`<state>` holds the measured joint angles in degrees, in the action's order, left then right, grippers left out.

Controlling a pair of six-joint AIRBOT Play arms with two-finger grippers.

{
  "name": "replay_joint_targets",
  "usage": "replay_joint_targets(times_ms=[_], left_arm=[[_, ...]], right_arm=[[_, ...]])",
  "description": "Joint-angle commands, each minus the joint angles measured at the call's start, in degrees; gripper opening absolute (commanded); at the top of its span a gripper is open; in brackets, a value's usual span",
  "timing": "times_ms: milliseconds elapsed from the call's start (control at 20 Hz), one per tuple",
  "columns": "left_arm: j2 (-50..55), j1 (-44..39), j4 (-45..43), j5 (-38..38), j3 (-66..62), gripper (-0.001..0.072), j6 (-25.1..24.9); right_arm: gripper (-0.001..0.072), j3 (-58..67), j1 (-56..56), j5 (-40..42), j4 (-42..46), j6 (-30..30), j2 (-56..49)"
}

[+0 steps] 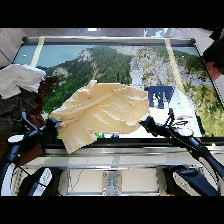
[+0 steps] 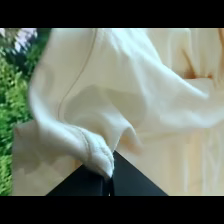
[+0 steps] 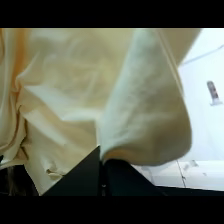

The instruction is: Fold the shirts.

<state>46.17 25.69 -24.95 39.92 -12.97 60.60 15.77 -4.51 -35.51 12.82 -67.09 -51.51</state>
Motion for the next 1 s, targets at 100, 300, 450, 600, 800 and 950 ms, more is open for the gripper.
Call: replay_joint_targets(times_ms=[100,300,450,600,800,950], left_arm=[[-12.94,0.87,3.08,3.58,-8.22,0.0009,0.0],[-27.61,8.5,-1.55,4.72,-25.03,0.0008,3.91],[-29.62,17.16,-16.76,16.2,-42.56,0.0007,8.39],[-26.86,17.55,-21.99,22.75,-58.38,0.0007,8.81],[-20.94,17.51,-21.09,27.8,-68.89,0.0007,6.1],[-14.27,15.69,-13.64,34.34,-68.37,0.0008,6.08]], right_arm=[[0.001,12.79,-0.02,-8.63,19.98,2.93,10.58],[0.001,31.04,0.0,-18.53,39.82,-4.07,22.99],[0.0009,47.41,0.0,-19.1,51.76,-10.54,29.62],[0.0008,61.0,0.0,-19.19,53.94,-10.43,29.14],[0.0007,69.18,0.0,-20.22,59.71,-10.4,24.13],[0.0007,69.2,0.0,-25.16,66.73,-10.47,17.35]])
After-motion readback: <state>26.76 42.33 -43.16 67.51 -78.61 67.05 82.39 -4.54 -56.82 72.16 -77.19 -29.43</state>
